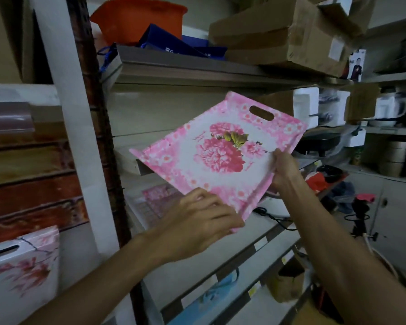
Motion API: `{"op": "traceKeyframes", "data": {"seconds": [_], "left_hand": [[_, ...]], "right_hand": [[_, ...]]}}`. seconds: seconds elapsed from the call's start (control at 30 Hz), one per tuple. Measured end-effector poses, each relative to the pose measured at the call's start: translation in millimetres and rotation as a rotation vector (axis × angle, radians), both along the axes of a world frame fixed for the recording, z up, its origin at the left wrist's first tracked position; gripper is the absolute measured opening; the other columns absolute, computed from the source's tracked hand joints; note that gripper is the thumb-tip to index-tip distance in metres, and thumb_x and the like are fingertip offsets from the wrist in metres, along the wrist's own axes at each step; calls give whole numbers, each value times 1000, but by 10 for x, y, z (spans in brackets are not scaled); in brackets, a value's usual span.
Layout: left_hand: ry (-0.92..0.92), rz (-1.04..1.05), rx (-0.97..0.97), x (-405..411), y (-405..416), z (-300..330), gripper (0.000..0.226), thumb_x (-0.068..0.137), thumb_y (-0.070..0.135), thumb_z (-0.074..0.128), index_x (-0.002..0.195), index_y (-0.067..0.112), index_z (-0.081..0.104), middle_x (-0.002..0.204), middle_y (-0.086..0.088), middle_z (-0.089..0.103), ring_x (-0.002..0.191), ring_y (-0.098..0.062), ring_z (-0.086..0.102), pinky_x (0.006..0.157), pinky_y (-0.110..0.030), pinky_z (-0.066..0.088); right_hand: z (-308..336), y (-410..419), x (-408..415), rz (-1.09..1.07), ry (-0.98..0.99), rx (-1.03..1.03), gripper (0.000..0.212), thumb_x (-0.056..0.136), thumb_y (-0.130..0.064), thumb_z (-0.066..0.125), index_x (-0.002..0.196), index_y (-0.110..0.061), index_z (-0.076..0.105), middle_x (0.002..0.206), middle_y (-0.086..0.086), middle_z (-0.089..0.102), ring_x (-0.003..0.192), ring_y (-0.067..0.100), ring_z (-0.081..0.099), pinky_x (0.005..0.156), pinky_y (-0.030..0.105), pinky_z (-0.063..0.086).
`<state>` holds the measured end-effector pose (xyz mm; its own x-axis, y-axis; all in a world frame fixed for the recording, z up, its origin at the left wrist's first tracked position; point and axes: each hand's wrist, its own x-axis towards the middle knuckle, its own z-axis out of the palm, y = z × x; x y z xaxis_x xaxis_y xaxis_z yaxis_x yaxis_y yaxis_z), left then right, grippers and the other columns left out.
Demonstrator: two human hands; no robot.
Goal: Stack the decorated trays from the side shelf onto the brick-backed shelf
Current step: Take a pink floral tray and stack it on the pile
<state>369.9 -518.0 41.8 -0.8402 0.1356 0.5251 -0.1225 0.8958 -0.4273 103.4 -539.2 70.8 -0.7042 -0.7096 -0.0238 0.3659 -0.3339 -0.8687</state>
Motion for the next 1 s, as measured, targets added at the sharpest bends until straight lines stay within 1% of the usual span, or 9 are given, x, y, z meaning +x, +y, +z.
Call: {"op": "traceKeyframes", "data": {"seconds": [0.17,0.23,0.4,0.53,0.63,0.73,0.8,0.9,1.0], "left_hand": [[-72,-12,41,-55,107,-190,21,97,32,56,113,26,69,109,14,70,94,-13,62,79,-36,49],[-133,-11,124,-27,141,-201,23,96,34,59,116,27,67,112,16,69,100,-11,61,85,-36,48],[-261,-47,449,100,262,-155,28,95,37,59,121,27,64,114,16,68,105,-1,59,93,-26,44],[-31,-21,720,287,286,-89,25,93,28,63,118,24,67,109,17,67,97,4,63,86,-21,53],[252,52,672,549,167,38,19,93,23,63,111,22,70,108,14,68,99,6,61,90,-13,45],[447,197,503,873,-22,81,17,93,13,62,109,12,69,114,-3,65,110,-17,59,98,-31,44],[484,365,466,1085,-148,20,26,95,10,57,120,7,63,123,-12,57,116,-27,54,100,-35,41],[468,519,690,1336,-261,-96,38,101,25,48,136,9,48,133,-11,51,115,-23,54,92,-23,37],[431,602,918,1525,-370,-187,38,102,38,41,131,15,51,116,-3,63,88,-6,61,68,-12,42]], "right_hand": [[-194,177,-36,-11,8,-6,17,99,-18,47,103,-6,58,139,24,51,126,40,50,104,59,42],[-264,241,-42,-10,1,-38,17,101,-20,47,98,-7,58,130,20,59,111,33,63,91,48,54],[-427,478,43,-54,54,-61,31,101,-23,47,122,-1,54,100,4,68,86,16,70,73,31,60],[-538,671,227,-69,84,-99,19,102,-20,47,106,-5,58,88,1,64,58,3,70,46,17,53],[-654,780,390,-76,140,-45,20,100,-25,50,99,-7,59,82,2,64,58,0,67,53,22,58],[-793,862,578,-96,217,41,21,96,-32,52,87,-14,54,60,-5,45,47,3,47,45,20,44],[-909,905,716,-109,173,37,20,94,-33,55,84,-15,53,58,-6,42,49,8,43,48,23,38],[-1052,964,986,-94,179,25,17,95,-30,54,83,-19,55,46,-14,47,40,2,47,40,16,40],[-1122,976,1271,-48,187,15,16,98,-28,51,92,-15,58,46,-16,57,41,-2,56,39,16,45]]}}
